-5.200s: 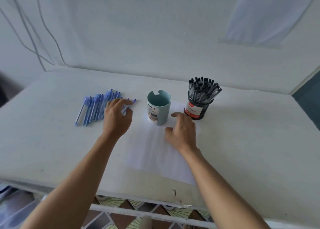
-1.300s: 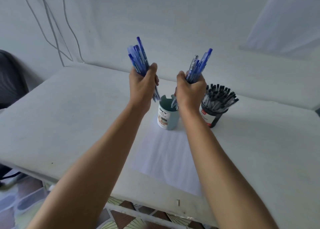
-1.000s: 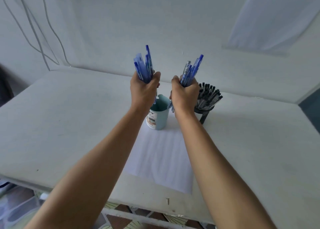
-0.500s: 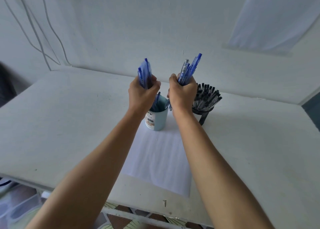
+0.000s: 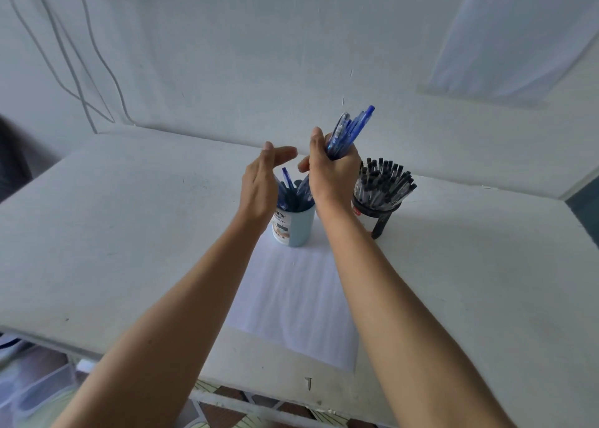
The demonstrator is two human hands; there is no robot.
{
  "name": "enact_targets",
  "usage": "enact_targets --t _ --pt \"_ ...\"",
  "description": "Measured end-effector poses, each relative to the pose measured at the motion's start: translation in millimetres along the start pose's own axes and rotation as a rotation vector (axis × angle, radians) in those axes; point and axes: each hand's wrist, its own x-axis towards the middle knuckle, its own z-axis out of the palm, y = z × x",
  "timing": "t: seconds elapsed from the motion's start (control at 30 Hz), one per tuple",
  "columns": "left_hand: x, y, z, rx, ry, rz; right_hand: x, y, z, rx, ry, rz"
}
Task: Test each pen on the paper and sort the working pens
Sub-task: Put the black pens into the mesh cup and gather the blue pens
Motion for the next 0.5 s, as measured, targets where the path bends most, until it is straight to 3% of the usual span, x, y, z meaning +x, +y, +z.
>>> enact_targets --t 0.17,0.23,0.33,0.5 --pt "-8.7 -9.8 -9.6 -0.115 0.108 -0.099 -5.4 22.7 1.1 -0.191 -0.085 -0.098" --pt "-12.7 -14.7 -13.1 -0.112 0.116 -0.127 -4.2 26.7 0.7 -0.392 -0.092 -0.190" --pt "-17.8 -19.0 -15.4 -0.126 0.124 -0.150 -3.2 20.5 0.1 -0.700 -0.193 -0.144" --pt "-22.8 -22.2 -12.2 -0.157 0.062 -0.195 -9.0 19.6 -2.4 -0.816 -0.213 -0.190"
